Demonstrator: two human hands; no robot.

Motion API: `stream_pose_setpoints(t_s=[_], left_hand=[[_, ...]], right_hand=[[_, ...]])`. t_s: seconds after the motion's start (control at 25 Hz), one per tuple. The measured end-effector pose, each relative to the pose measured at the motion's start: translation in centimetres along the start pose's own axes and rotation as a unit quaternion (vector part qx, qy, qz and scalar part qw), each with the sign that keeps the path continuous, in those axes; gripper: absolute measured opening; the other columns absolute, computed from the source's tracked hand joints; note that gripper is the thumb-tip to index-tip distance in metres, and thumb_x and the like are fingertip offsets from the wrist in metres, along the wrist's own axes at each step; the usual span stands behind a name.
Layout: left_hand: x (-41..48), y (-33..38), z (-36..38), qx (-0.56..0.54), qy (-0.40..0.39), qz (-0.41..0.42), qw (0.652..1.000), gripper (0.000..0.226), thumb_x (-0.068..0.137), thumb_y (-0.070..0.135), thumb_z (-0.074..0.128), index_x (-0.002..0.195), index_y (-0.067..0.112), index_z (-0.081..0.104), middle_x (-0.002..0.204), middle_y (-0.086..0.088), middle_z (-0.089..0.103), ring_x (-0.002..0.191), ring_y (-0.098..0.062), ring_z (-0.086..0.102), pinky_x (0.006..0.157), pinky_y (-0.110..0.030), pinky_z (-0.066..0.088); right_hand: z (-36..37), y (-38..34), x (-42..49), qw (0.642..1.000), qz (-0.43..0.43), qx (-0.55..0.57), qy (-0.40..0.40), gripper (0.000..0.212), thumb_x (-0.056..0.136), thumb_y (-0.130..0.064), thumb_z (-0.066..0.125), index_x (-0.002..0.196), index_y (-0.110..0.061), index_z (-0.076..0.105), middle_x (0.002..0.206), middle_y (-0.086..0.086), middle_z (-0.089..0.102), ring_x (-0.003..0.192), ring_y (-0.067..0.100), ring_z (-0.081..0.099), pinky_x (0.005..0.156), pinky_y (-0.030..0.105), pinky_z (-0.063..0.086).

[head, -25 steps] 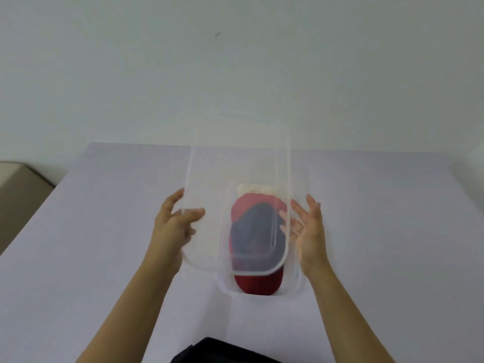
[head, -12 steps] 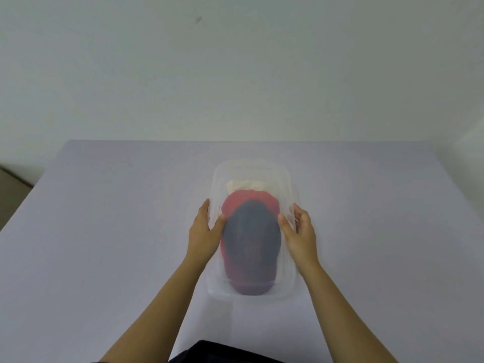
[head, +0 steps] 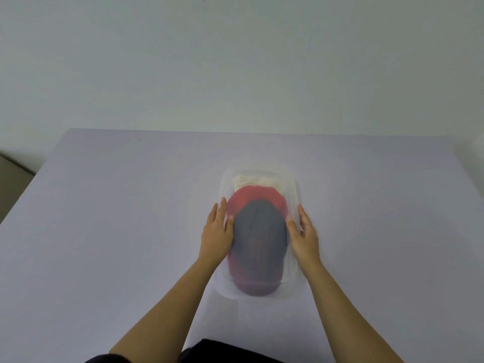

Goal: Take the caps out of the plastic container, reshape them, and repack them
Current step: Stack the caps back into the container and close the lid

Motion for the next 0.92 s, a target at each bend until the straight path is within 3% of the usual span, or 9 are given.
stream_pose_setpoints(t_s=[0.32,0.52,0.68,0.76,0.92], left_hand=[[0.0,0.0,0.2,0.021,0.001,-0.018,1.0,0.053,0.102,0.032,0.03,0.151,0.029,0.012,0.16,-0.003,0.012,0.145,-0.023,0.021,0.114,-0.037,0.021],[0.7,0.8,0.0,0.022,0.019,-0.015,0.999,0.053,0.102,0.03,0.031,0.151,0.028,0.013,0.16,-0.002,0.012,0.143,-0.023,0.026,0.113,-0.037,0.024],[0.5,1.8,-0.1,0.026,0.034,0.003,0.999,0.052,0.101,0.029,0.032,0.151,0.028,0.017,0.16,-0.003,0.016,0.144,-0.022,0.025,0.113,-0.036,0.024],[0.1,-0.4,0.7,0.034,0.017,-0.042,0.998,0.051,0.101,0.029,0.032,0.151,0.028,0.018,0.159,-0.003,0.018,0.144,-0.021,0.024,0.113,-0.035,0.023],[-0.2,-0.7,1.1,0.03,0.039,-0.02,0.999,0.051,0.101,0.029,0.033,0.15,0.029,0.019,0.159,-0.003,0.02,0.144,-0.021,0.024,0.113,-0.036,0.024]], right_hand=[[0.0,-0.1,0.2,1.0,0.002,-0.027,0.004,0.054,0.095,-0.035,0.049,0.146,-0.029,0.029,0.151,-0.006,0.035,0.139,0.016,0.033,0.111,0.031,0.027],[0.0,-1.4,0.5,0.997,-0.012,-0.077,0.02,0.053,0.096,-0.033,0.047,0.146,-0.024,0.03,0.141,0.001,0.049,0.128,0.022,0.047,0.092,0.014,0.03],[-0.6,-1.8,0.9,0.994,-0.036,-0.099,0.032,0.054,0.096,-0.033,0.049,0.146,-0.022,0.031,0.146,0.003,0.044,0.134,0.021,0.041,0.106,0.026,0.031],[0.3,0.3,0.6,0.992,0.011,-0.127,0.023,0.054,0.095,-0.034,0.049,0.145,-0.023,0.032,0.145,0.003,0.045,0.133,0.022,0.043,0.106,0.028,0.032],[0.1,0.2,-0.2,0.989,-0.017,-0.139,0.046,0.054,0.096,-0.034,0.048,0.146,-0.023,0.032,0.14,0.006,0.051,0.124,0.024,0.052,0.1,0.026,0.036]])
Point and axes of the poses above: each hand's wrist, its own x-axis towards the middle knuckle, its own z-axis out of the palm, y = z × x, the point moved 2 cm from there along x, towards the middle knuckle
